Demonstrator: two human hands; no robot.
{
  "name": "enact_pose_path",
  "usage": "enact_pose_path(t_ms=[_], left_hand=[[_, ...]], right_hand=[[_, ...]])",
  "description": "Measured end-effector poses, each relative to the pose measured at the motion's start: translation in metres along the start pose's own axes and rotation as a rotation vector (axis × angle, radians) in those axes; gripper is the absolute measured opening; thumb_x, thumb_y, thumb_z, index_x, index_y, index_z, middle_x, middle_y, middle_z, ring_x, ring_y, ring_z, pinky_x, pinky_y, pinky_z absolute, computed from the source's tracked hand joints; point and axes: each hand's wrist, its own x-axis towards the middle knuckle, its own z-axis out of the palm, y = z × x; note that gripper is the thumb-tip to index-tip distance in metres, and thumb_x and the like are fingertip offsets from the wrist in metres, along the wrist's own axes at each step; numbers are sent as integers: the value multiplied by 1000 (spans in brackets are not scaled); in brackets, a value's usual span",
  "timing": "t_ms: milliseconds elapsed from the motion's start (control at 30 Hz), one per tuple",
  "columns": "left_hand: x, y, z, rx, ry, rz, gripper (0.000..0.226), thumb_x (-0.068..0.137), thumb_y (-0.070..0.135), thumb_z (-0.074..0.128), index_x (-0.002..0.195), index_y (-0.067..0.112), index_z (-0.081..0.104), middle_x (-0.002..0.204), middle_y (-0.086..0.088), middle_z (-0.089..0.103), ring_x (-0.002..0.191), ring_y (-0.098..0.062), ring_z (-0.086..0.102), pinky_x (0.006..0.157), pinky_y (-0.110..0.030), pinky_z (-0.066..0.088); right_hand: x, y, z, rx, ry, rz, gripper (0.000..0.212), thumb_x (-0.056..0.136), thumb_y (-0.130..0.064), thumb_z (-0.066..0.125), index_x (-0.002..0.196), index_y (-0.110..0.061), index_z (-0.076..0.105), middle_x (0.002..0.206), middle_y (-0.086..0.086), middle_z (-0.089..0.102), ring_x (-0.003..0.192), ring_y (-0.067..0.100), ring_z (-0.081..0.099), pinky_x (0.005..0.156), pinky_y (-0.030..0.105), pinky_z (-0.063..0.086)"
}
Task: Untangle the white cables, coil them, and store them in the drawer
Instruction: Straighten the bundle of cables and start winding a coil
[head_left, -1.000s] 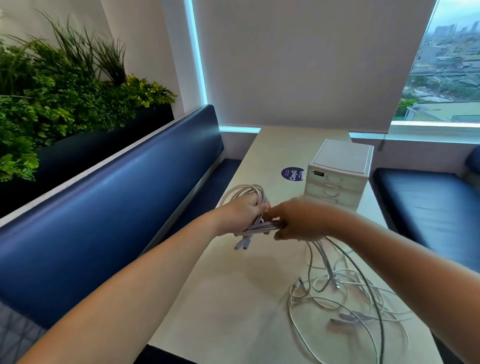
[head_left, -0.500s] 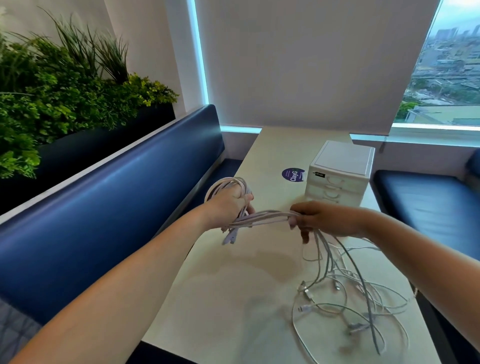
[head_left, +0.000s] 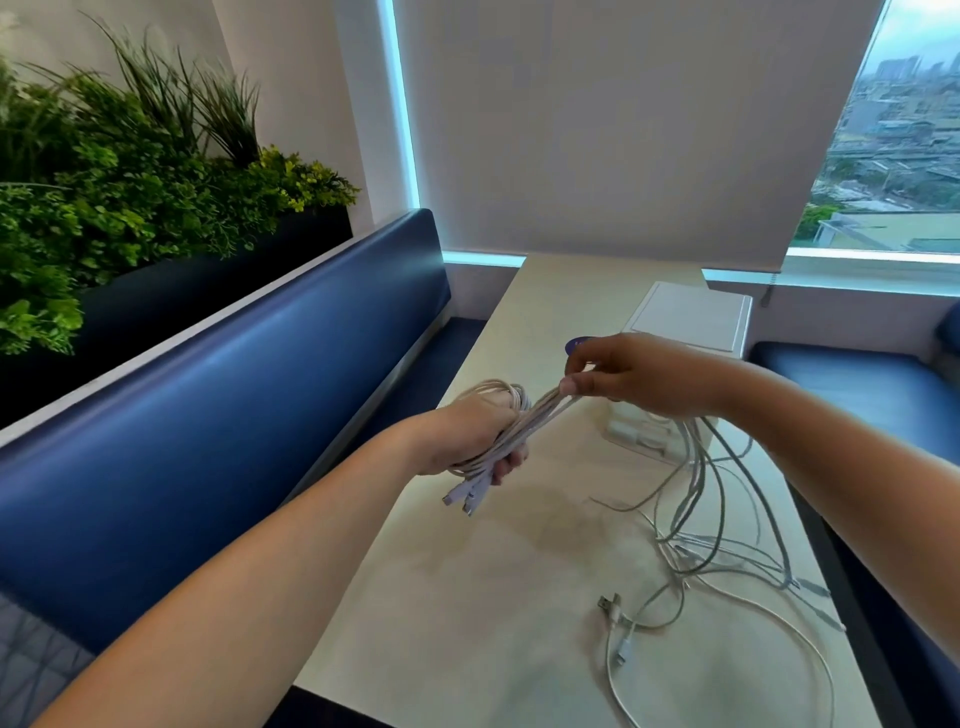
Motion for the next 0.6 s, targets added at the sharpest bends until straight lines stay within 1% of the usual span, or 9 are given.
enact_pose_path(t_ms=[67,133,233,300,367,433,467,500,600], left_hand=[[-1,0,0,-56,-20,1,22,103,19,25,96,11,44,58,-3,46,45,-15,37,53,-28,41],[1,-2,-2,-105,-19,-16,25,104,23,23,98,12,45,55,0,42,44,-14,32,50,-26,36],[3,-4,-8,-200,-48,-39,32,106,30,21,97,13,46,51,3,36,41,-10,26,48,-24,29],[2,-4,-13,-245,-64,-44,35,106,34,21,93,14,47,49,5,34,38,-7,24,46,-23,26],[0,-3,-19,-276,-96,-38,37,106,32,22,84,15,47,48,5,32,36,-6,23,44,-21,25],[-3,-3,-24,-294,-135,-19,43,105,31,22,73,16,46,47,6,32,35,-5,21,43,-21,26],[-4,-3,-26,-300,-149,-5,46,105,31,22,68,17,45,47,6,31,36,-5,21,43,-22,27],[-5,-4,-28,-308,-158,6,50,105,31,22,63,17,45,47,5,31,36,-6,21,43,-22,29],[-9,-6,-34,-318,-149,28,59,105,30,21,52,19,44,45,6,29,37,-6,21,43,-21,31]], right_hand=[[3,1,1,30,11,-43,20,90,-46,56,74,-32,57,65,-5,49,59,9,42,62,27,35],[5,3,2,27,41,-71,21,89,-46,56,71,-33,57,66,-1,52,58,8,43,62,27,37],[5,6,6,-58,146,-114,24,90,-50,52,73,-32,54,60,-6,50,54,7,41,59,29,36],[2,8,12,-131,184,-154,31,84,-59,50,78,-29,48,59,-6,50,55,8,45,57,30,37],[0,12,21,-245,167,-182,41,79,-66,50,86,-26,44,65,-5,54,59,12,50,57,32,40],[3,24,31,-340,117,-131,32,88,-52,53,92,-21,46,70,-2,56,64,18,53,58,34,41],[4,31,36,-301,74,-75,25,92,-44,53,92,-19,47,71,-2,57,66,20,55,60,32,40],[4,39,41,-167,21,-18,20,94,-37,54,88,-19,48,71,-3,58,68,20,58,62,29,40],[2,55,50,328,-97,86,21,91,-25,60,85,-6,54,68,1,58,62,15,59,65,27,45]])
